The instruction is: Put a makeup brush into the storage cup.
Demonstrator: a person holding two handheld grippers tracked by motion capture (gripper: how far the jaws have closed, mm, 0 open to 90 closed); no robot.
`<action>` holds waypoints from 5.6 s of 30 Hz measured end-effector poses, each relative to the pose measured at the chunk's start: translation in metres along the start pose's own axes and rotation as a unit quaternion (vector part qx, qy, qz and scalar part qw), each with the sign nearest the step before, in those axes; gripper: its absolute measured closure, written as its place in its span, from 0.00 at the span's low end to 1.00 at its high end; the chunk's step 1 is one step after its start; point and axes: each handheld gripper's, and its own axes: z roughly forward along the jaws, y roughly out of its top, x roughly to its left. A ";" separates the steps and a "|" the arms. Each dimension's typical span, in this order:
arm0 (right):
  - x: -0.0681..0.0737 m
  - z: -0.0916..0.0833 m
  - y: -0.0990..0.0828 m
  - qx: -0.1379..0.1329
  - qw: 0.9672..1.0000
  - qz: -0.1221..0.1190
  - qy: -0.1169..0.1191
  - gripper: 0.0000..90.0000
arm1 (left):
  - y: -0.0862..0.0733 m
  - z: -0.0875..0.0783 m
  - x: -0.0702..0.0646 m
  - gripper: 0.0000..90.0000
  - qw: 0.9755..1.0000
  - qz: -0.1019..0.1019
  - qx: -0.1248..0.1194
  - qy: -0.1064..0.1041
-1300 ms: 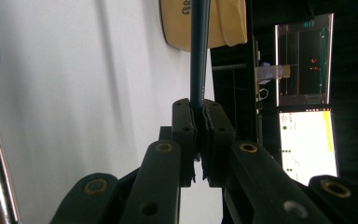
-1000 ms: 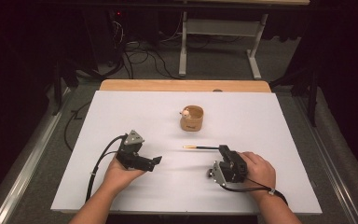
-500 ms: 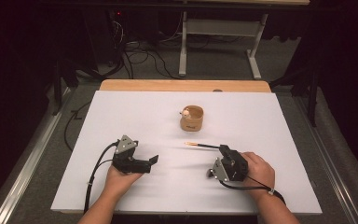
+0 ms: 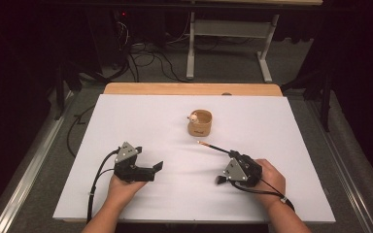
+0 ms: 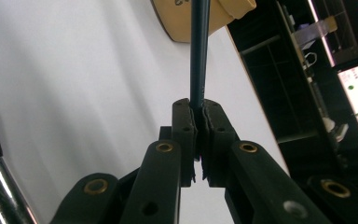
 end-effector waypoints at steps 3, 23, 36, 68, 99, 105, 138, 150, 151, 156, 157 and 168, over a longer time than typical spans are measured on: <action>-0.004 0.000 -0.002 -0.007 0.999 0.030 0.012 0.97 | -0.001 0.000 0.001 0.01 1.000 -0.003 -0.006 0.000; -0.031 -0.005 -0.007 -0.078 0.951 0.284 0.099 0.97 | 0.000 -0.002 0.001 0.01 1.000 -0.002 -0.022 -0.006; -0.048 -0.012 0.011 -0.111 0.941 0.308 0.089 0.97 | 0.001 -0.002 0.001 0.01 0.999 -0.004 -0.033 -0.013; -0.017 -0.002 0.013 -0.120 0.935 0.308 0.129 0.97 | 0.008 -0.009 -0.009 0.01 0.997 -0.001 -0.054 -0.052; -0.010 0.003 0.044 -0.146 0.926 0.307 0.162 0.97 | 0.037 -0.001 -0.032 0.01 0.994 0.002 -0.065 -0.093; -0.011 0.005 0.048 -0.152 0.924 0.317 0.153 0.97 | 0.051 0.005 -0.036 0.01 0.992 -0.001 -0.083 -0.100; 0.016 0.002 0.065 -0.154 0.926 0.285 0.196 0.97 | 0.051 0.004 -0.044 0.03 0.986 -0.003 -0.102 -0.135; 0.022 0.003 0.068 -0.153 0.927 0.276 0.204 0.97 | 0.048 0.004 -0.040 0.14 0.983 -0.022 -0.112 -0.146; 0.022 0.003 0.068 -0.151 0.927 0.275 0.207 0.97 | 0.047 0.003 -0.040 0.18 0.983 -0.022 -0.113 -0.146; 0.024 0.004 0.068 -0.149 0.929 0.267 0.209 0.97 | 0.046 0.003 -0.038 0.31 0.982 -0.028 -0.112 -0.147; 0.025 0.004 0.068 -0.149 0.929 0.268 0.209 0.97 | 0.046 0.003 -0.037 0.33 0.982 -0.029 -0.113 -0.150; 0.027 0.004 0.069 -0.152 0.928 0.261 0.220 0.97 | 0.047 0.000 -0.036 0.60 0.976 -0.039 -0.126 -0.171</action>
